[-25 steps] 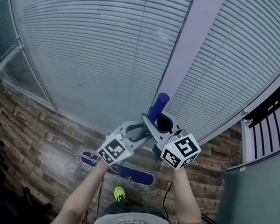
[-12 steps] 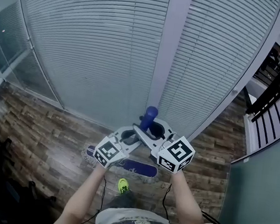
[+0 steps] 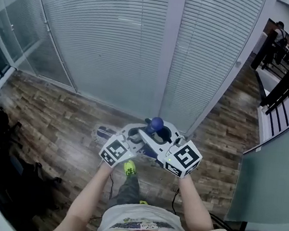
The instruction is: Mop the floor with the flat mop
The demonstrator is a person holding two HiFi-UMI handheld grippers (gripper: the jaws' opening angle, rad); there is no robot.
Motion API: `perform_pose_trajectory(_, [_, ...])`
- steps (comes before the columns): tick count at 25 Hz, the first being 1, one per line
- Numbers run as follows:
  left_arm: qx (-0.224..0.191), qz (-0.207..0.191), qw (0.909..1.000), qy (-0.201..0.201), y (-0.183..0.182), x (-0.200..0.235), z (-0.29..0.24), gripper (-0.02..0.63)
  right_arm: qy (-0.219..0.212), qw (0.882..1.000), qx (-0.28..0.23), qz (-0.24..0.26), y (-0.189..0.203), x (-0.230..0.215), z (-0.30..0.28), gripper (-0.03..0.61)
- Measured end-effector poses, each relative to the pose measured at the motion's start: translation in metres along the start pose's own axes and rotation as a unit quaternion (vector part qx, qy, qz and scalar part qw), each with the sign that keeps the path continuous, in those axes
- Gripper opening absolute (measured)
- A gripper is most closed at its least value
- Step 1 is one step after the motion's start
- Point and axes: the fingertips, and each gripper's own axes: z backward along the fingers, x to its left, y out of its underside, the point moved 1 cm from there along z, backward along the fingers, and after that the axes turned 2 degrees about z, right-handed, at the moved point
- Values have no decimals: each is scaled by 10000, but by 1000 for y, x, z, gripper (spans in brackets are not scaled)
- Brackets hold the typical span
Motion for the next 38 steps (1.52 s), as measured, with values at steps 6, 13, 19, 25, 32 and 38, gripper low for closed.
perform_pose_trajectory(6, [441,339,9984,-106,18,-70,39,115,-423,9980,51,-464,15,83,35,146])
perform_pose_trajectory(13, [613,664,9958,-150,34,-113,67,123,-736,9940,129,-794,27,139,53,163])
perform_pose_trajectory(19, [584,808,9948,-231,48,-130,99,130,-904,9934,401,-581,37,181,49,166])
perform_pose_trajectory(25, [709,1011,9918,-316,69,-174,145,144,-926,9914,728,-578,54,253,57,173])
perform_pose_trajectory(32, [806,1102,9898,-409,103,-256,196,159,-928,9907,919,-374,86,353,92,179])
perform_pose_trajectory(38, [800,1074,9902,-387,102,-328,223,161,-941,9908,899,-381,84,415,138,179])
